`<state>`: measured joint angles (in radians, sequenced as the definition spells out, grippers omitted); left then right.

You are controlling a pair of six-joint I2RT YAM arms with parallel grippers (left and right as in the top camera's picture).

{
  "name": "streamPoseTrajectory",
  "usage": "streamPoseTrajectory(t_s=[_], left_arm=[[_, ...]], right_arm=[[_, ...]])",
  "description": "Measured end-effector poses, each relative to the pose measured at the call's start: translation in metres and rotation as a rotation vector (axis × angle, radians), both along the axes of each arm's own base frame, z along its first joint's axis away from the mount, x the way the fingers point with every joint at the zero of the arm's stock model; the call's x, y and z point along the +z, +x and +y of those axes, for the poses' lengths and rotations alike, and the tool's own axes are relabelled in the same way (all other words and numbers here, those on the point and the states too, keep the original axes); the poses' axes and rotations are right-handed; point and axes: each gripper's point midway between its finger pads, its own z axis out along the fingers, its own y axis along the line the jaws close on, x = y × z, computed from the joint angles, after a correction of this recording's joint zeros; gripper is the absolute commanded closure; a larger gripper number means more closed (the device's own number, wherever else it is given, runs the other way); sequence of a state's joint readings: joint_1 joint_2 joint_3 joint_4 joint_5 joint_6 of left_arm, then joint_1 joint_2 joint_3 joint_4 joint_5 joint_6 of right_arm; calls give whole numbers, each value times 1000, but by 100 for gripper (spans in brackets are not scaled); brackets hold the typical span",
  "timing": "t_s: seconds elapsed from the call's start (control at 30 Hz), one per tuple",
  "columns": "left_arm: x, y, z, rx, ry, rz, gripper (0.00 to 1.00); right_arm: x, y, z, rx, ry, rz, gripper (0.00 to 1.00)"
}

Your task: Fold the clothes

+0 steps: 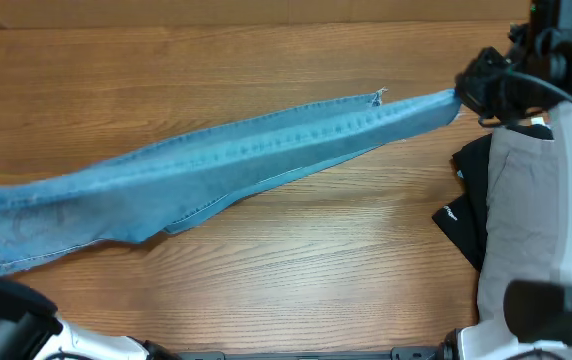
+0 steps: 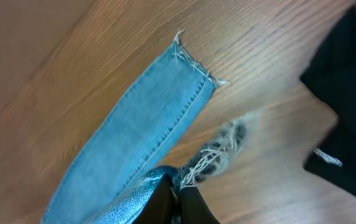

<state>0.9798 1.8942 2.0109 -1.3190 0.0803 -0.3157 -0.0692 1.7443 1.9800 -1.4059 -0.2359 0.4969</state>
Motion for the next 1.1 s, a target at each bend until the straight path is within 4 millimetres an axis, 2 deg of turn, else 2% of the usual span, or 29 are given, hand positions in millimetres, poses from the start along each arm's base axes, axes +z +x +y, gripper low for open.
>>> streamPoseTrajectory(t_s=[0.17,0.3,0.43,0.53,0.7,0.8,0.97,1.1], left_arm=[[-12,30,1,-60,74,59,94],[-19,42,0,-89,106,101,95],[-39,45,-1,-118,90,171,96],[-63,45,-2,-133,58,242,96],[-93,44,0,-142,16,310,95],[-98,46,2,-141,19,311,93],[-96,56,8,-142,50,275,89],[-94,68,9,-154,78,254,87]], right_arm=[[-34,19,-1,2,8,70,96],[-40,29,-2,1,6,61,96],[-41,29,-3,-1,0,61,96],[-44,27,-4,-5,-6,77,96],[-57,30,0,4,-7,110,96],[-73,41,0,-2,-2,128,96],[-106,68,2,-4,20,135,96],[-125,83,3,-5,30,133,96]])
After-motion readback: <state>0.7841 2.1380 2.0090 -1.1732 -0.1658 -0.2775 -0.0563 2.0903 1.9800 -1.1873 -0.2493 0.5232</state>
